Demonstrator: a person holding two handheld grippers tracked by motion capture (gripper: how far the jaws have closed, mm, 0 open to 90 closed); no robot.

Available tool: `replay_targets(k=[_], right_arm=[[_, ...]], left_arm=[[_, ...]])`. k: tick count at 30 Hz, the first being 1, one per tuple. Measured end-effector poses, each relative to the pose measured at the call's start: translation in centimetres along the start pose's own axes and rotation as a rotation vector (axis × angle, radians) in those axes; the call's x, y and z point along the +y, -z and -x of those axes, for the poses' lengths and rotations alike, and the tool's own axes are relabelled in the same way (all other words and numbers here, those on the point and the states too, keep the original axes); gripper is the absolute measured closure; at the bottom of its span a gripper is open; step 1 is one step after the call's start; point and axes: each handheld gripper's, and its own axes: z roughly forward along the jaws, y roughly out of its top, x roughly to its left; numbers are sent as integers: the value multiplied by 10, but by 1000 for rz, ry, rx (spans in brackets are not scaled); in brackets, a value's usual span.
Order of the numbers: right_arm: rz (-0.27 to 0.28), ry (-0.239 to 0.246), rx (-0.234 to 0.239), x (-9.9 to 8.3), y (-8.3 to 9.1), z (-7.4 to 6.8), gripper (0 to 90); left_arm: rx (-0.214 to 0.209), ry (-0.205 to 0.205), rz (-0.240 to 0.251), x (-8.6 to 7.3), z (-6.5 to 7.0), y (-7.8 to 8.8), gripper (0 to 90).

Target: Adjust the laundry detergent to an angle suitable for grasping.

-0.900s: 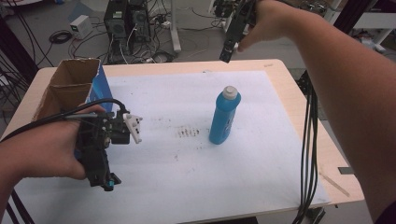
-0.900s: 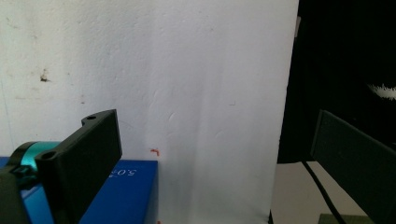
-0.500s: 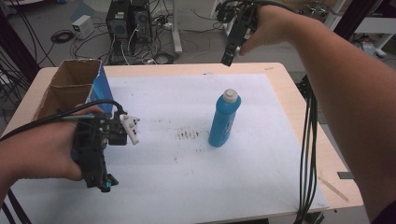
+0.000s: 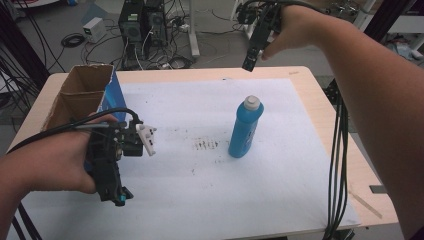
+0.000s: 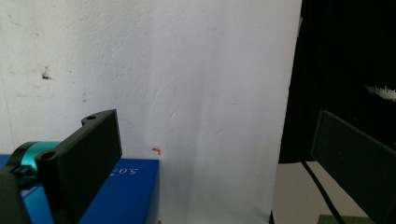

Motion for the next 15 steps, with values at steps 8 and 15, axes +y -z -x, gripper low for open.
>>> replay_targets(k=[8, 15], right_arm=[[-3, 4, -2, -2, -2, 0, 21], [-5, 4, -1, -1, -4, 0, 21]], left_arm=[[-4, -4, 2, 1, 0, -1, 17], [-9, -1, 0, 1, -2, -3, 17]])
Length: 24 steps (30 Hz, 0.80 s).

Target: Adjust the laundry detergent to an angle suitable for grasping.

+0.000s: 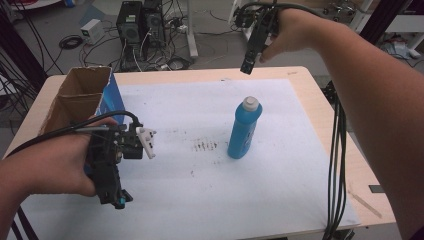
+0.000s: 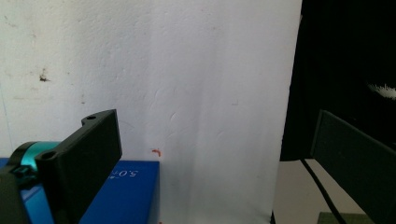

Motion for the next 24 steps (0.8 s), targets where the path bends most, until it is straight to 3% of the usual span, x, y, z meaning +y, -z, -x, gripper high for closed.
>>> replay_targets(k=[8, 14, 24], right_arm=[[-2, 2, -1, 1, 0, -1, 21], [1, -4, -8, -3, 3, 0, 21], [14, -47, -19, -27, 9, 5, 21]], left_arm=[[7, 1, 0, -1, 0, 0, 17], [22, 24, 8, 1, 1, 0, 17], [36, 30, 31, 7, 5, 2, 17]])
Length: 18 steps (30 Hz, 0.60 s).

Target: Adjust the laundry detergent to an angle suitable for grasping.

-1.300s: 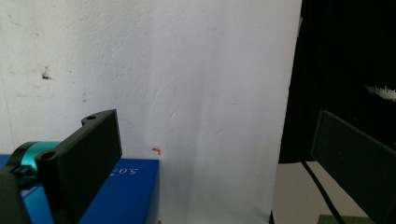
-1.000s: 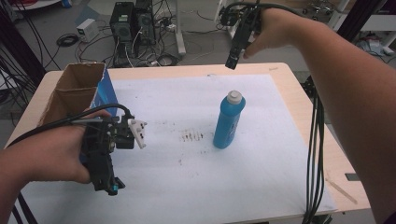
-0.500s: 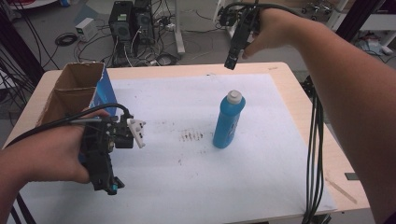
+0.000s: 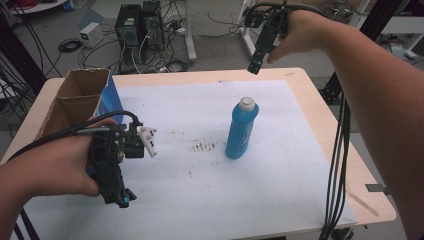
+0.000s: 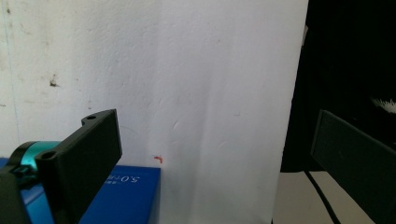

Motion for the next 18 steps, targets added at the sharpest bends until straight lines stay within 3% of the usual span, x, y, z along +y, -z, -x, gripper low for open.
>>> replay_targets(k=[11, 18], right_arm=[[10, -33, -12, -30, 9, 3, 21], [10, -57, -14, -54, 12, 0, 21]], left_arm=[[22, 4, 31, 11, 4, 1, 17], [68, 41, 121, 23, 7, 6, 18]])
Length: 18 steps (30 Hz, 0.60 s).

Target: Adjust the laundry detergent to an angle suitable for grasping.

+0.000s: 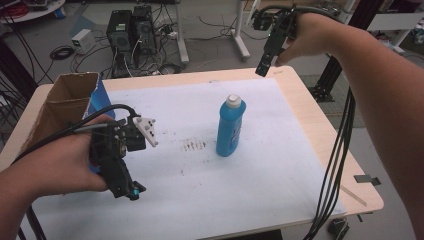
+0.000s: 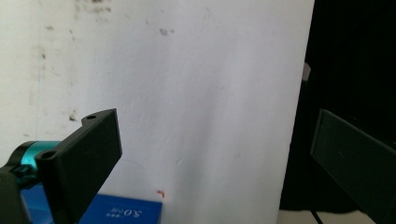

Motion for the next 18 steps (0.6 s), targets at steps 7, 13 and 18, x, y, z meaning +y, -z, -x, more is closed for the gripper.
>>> replay_targets(k=[7, 13, 18], right_arm=[[3, -12, -6, -23, 3, -3, 21], [8, -13, -8, -39, 5, -4, 21], [6, -19, -4, -48, 4, -3, 21]], left_arm=[[61, 102, 131, 13, -3, 7, 18], [87, 203, 265, 25, -3, 12, 17], [97, 238, 268, 33, -4, 6, 17]])
